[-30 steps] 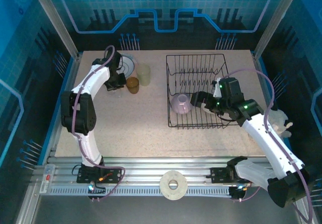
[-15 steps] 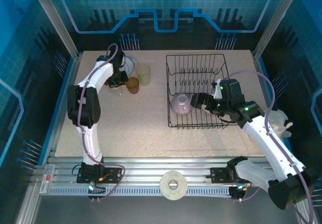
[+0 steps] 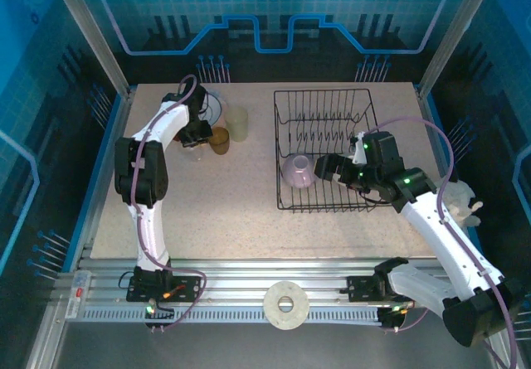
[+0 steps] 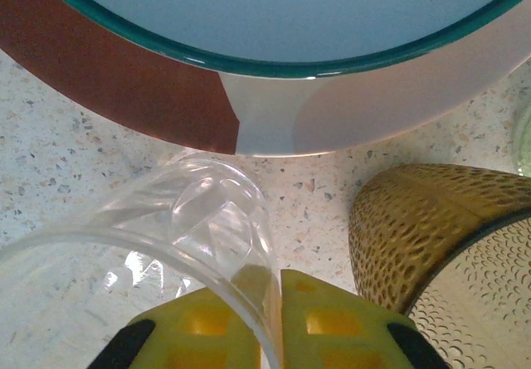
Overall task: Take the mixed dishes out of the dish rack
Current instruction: Place the cup at the middle-left of the table.
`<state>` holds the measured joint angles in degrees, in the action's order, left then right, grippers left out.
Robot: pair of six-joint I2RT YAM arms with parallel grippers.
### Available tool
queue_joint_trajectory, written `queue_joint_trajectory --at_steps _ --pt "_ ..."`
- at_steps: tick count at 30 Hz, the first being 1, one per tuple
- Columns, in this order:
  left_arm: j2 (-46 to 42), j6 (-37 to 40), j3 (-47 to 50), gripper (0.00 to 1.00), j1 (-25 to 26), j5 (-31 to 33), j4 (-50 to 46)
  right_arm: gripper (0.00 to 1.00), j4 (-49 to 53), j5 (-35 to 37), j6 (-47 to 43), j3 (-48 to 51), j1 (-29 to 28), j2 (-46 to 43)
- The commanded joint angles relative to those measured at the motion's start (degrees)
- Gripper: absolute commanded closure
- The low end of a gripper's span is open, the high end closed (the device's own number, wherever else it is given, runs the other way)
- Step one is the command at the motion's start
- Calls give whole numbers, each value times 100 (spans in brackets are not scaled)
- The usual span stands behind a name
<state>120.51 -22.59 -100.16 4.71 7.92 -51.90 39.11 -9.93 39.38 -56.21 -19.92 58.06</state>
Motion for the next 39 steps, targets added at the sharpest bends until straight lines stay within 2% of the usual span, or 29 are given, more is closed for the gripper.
queue_joint_trajectory --at_steps 1,9,14,19,22,25,30,33,39 --pt "19 -117 -176 85 -57 4 -110 0 88 -61 -26 36 -10 -93" --pt "-53 -149 -164 74 -54 -80 -123 0 97 -61 -36 44 -12 -111" --pt "-314 -128 -126 61 -58 -116 -139 0 140 -26 -65 40 -5 -111" --pt "-784 -63 33 30 -58 -6 -127 0 180 9 -105 51 -9 -62" --pt "-1091 -15 196 16 -58 44 -101 0 204 8 -155 41 -12 -16" --pt "-1399 20 340 8 -67 93 -88 0 279 118 -249 -16 -11 45" --pt "-2051 35 678 4 -96 47 -58 0 430 227 -439 -155 -10 275" --pt "-2667 71 928 3 -89 -240 54 0 532 409 -557 -209 -11 401" --pt "-4233 -122 1762 3 -37 -1529 670 0 671 864 -869 -398 -143 735"
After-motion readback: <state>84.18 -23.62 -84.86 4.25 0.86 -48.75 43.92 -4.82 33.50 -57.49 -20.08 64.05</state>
